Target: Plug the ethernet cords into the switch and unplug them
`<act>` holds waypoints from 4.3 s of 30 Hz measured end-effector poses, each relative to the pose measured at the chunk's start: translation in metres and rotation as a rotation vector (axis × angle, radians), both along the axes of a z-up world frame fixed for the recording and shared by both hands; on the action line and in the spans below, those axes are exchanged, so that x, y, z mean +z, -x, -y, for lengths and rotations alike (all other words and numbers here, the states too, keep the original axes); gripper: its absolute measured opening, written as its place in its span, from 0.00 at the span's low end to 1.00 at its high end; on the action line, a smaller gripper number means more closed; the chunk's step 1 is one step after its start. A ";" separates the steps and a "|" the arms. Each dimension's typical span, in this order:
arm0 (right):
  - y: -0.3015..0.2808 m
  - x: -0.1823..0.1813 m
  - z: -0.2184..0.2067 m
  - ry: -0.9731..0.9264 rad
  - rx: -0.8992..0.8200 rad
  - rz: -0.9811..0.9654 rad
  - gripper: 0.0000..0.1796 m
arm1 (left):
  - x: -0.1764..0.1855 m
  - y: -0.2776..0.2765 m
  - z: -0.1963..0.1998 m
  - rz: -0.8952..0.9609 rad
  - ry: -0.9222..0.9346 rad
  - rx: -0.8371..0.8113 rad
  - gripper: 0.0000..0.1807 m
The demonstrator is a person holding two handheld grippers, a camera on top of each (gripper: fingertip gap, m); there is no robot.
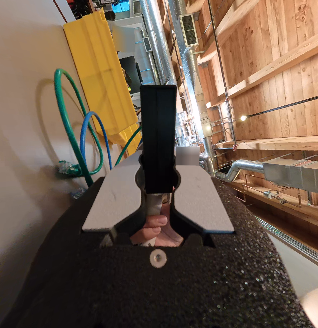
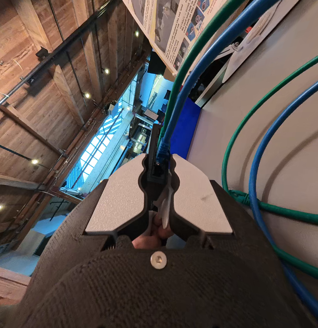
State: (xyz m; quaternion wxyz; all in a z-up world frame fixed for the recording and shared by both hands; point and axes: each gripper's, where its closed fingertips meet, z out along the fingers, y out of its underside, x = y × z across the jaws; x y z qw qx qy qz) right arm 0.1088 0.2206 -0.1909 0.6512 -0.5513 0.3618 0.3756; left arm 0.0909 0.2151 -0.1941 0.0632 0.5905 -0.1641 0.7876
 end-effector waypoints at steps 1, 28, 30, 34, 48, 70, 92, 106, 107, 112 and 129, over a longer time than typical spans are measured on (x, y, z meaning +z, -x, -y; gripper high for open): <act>-0.001 -0.001 0.000 -0.001 -0.008 -0.005 0.13 | -0.001 -0.001 0.000 0.000 0.003 0.005 0.15; -0.006 -0.015 0.000 -0.099 -0.045 -0.122 0.08 | -0.015 -0.003 0.007 0.001 -0.135 0.029 0.15; -0.006 -0.015 -0.001 -0.084 -0.063 -0.079 0.08 | -0.014 -0.003 0.005 0.005 -0.130 0.034 0.15; -0.004 -0.017 -0.003 -0.074 -0.066 -0.047 0.08 | -0.017 -0.002 0.004 0.005 -0.143 0.050 0.15; -0.002 -0.004 0.007 -0.010 -0.033 0.254 0.08 | -0.004 -0.002 0.008 0.146 -0.065 0.043 0.15; -0.001 -0.006 0.004 0.002 -0.007 0.299 0.08 | -0.006 -0.001 0.003 0.142 0.012 0.007 0.15; 0.016 0.012 0.007 -0.037 0.079 0.339 0.08 | 0.014 0.007 -0.007 0.225 -0.277 0.047 0.15; 0.012 0.015 -0.003 -0.151 -0.022 0.179 0.08 | 0.013 0.007 -0.011 0.223 -0.155 0.070 0.15; 0.011 0.016 -0.003 -0.161 -0.027 0.169 0.08 | 0.013 0.007 -0.009 0.224 -0.156 0.068 0.15; 0.010 0.015 -0.002 -0.161 -0.036 0.152 0.08 | 0.012 0.005 -0.008 0.199 -0.137 0.081 0.15; 0.009 -0.014 -0.007 -0.092 -0.098 -0.067 0.08 | -0.013 0.005 -0.015 -0.082 -0.021 0.078 0.15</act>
